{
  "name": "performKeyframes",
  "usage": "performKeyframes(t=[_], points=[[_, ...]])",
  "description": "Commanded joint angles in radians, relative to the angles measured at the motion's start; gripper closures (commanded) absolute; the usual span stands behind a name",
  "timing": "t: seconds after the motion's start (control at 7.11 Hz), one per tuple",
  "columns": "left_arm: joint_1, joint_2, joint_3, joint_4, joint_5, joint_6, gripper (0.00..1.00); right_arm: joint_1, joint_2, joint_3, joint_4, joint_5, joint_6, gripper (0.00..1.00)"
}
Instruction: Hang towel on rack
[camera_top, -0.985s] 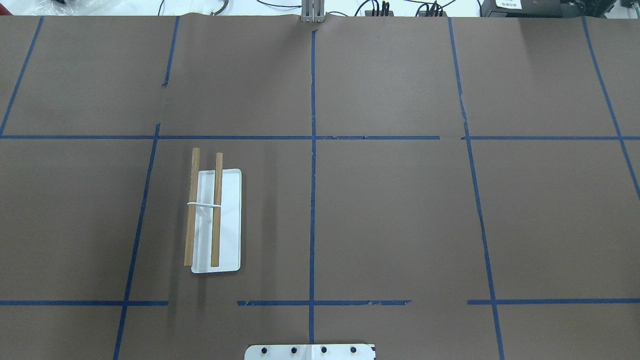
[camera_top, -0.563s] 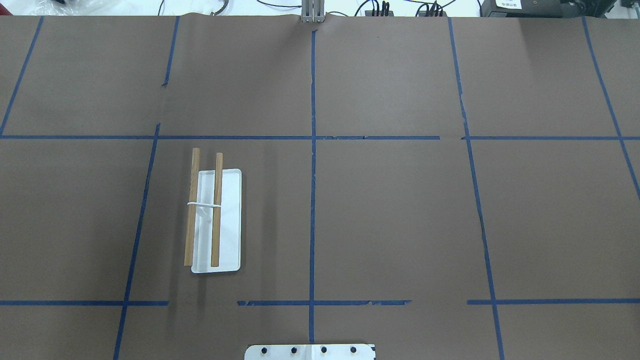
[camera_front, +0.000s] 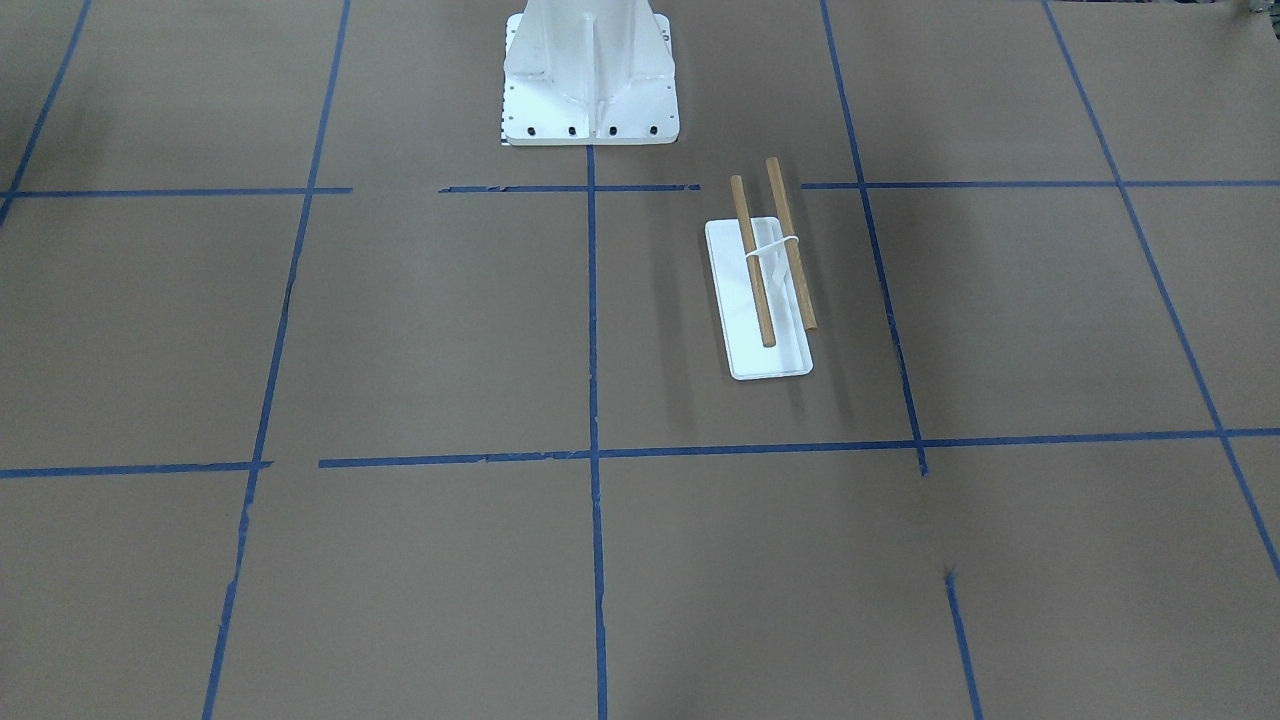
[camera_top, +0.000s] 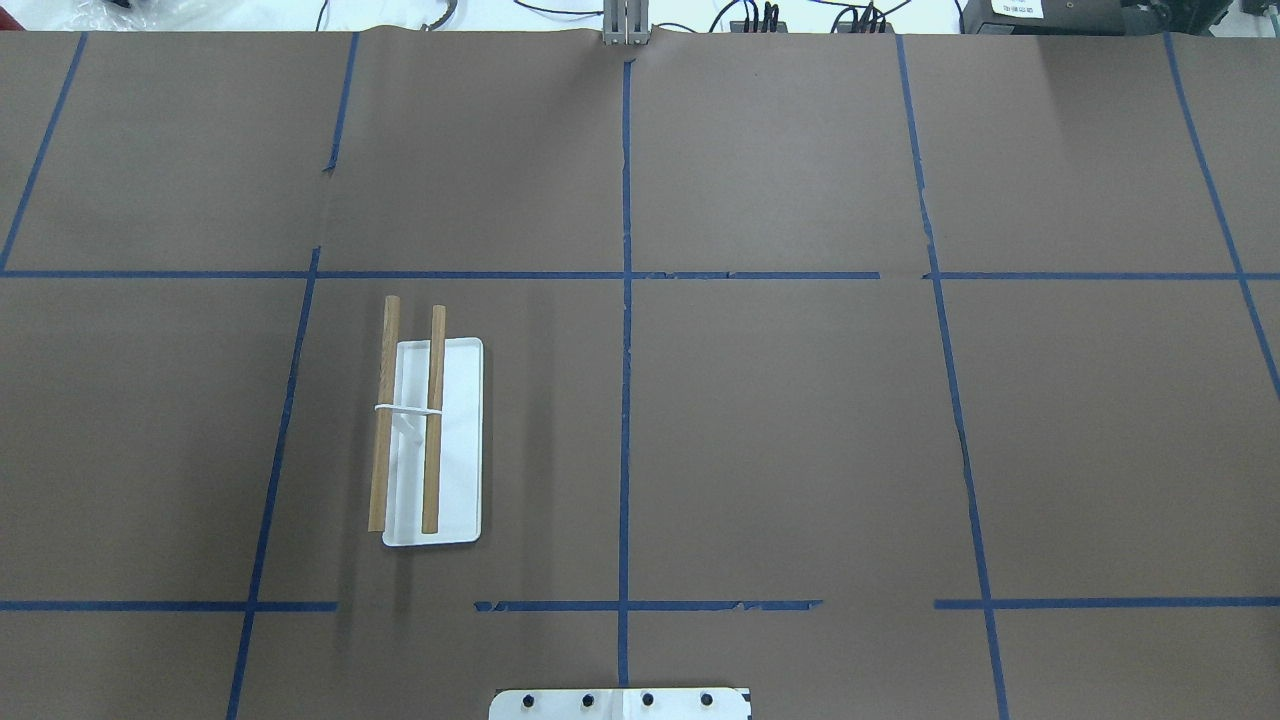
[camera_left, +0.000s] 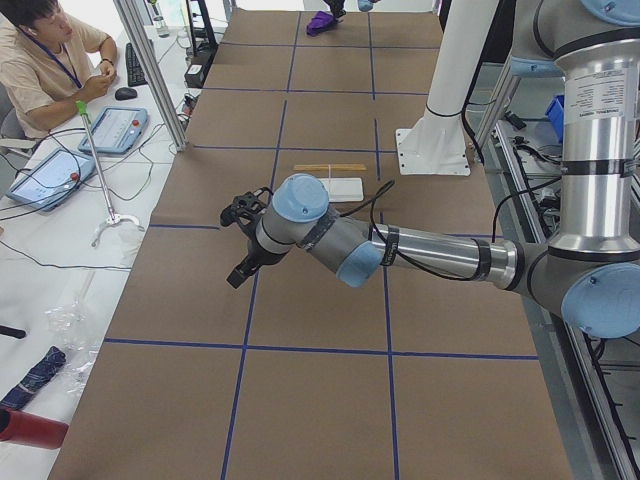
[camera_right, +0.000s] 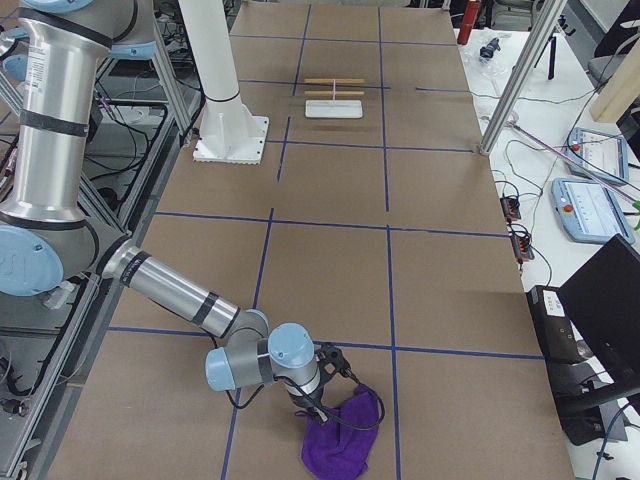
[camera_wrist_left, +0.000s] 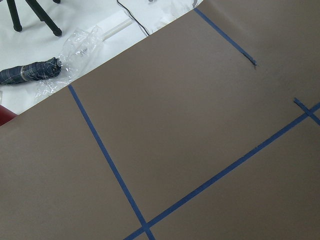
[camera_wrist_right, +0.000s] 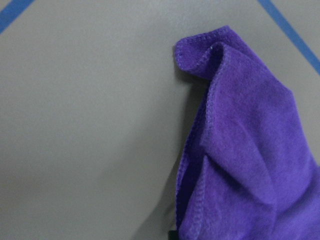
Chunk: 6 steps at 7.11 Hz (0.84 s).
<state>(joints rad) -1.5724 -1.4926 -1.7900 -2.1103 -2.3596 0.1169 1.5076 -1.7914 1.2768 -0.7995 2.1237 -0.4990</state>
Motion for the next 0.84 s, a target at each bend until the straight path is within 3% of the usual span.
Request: performKeyframes(t=[0.0, 0.28, 0.7], points=[[0.000, 0.000, 0.004, -0.064, -0.003, -0.005, 0.00, 0.083, -0.008, 0.161, -0.030, 0.089, 0.016, 1.00], [0.000, -0.002, -0.023, -0.080, -0.001, -0.101, 0.00, 0.089, 0.003, 0.444, -0.263, 0.117, 0.136, 1.00], [0.087, -0.052, -0.019, -0.116, 0.005, -0.190, 0.00, 0.027, 0.041, 0.678, -0.273, 0.241, 0.411, 1.00]])
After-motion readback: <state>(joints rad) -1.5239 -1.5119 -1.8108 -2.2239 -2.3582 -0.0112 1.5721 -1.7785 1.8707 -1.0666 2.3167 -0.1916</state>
